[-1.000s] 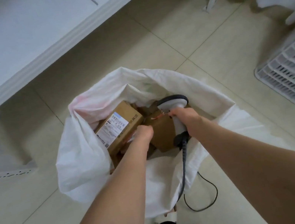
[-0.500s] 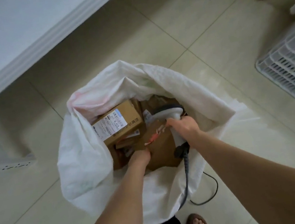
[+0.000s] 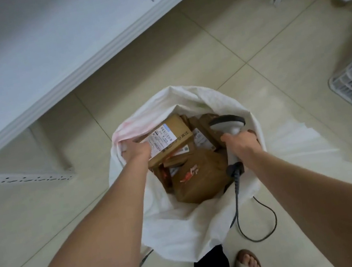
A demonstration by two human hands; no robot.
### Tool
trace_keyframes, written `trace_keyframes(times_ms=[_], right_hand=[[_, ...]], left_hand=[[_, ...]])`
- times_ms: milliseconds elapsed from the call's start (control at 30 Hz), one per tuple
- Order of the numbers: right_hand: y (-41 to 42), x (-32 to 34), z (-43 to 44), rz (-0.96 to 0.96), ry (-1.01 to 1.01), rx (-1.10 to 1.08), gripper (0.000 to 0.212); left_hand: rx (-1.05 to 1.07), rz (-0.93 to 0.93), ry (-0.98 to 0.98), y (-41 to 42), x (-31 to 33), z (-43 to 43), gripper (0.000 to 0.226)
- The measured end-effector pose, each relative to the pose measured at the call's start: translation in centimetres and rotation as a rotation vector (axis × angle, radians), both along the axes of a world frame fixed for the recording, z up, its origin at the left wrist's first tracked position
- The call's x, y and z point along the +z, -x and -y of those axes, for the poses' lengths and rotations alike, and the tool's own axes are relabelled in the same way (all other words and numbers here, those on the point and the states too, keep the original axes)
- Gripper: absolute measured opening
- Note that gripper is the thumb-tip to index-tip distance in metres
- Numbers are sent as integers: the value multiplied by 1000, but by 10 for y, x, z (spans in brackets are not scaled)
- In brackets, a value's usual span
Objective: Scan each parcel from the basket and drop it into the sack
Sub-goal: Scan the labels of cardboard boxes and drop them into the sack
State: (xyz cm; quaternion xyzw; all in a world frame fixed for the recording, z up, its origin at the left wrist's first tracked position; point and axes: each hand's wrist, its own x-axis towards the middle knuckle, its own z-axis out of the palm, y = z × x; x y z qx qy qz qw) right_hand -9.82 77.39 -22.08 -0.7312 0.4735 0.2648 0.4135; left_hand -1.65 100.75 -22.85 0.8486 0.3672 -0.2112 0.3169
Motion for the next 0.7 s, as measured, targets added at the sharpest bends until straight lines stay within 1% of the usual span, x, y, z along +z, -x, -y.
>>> trace_keyframes(times_ms=[100,200,333,400,500,533,600,700], right_hand=[[0,1,-6,-16,-12,55,81],[5,9,-12,-30,-31,85,83],[22,33,-13,5,-14,107,77],[31,52,-11,42,-39,89,68],[42,83,-12,113,-158,11,34],[46,91,-13,141,-210,-30,26],[53,109,-17,192,-292,-106,19],[62,137,-20,219,-318,-150,17]], left_hand=[[-9,-9,97,2,18,17,39],[-51,-40,185,11,43,34,38],[-98,-56,187,22,69,39,6],[-110,-60,192,28,81,41,11],[-101,-77,229,41,96,49,25],[-96,-88,246,46,100,52,23],[-115,-99,280,53,111,60,13],[-173,-112,302,59,143,72,9]])
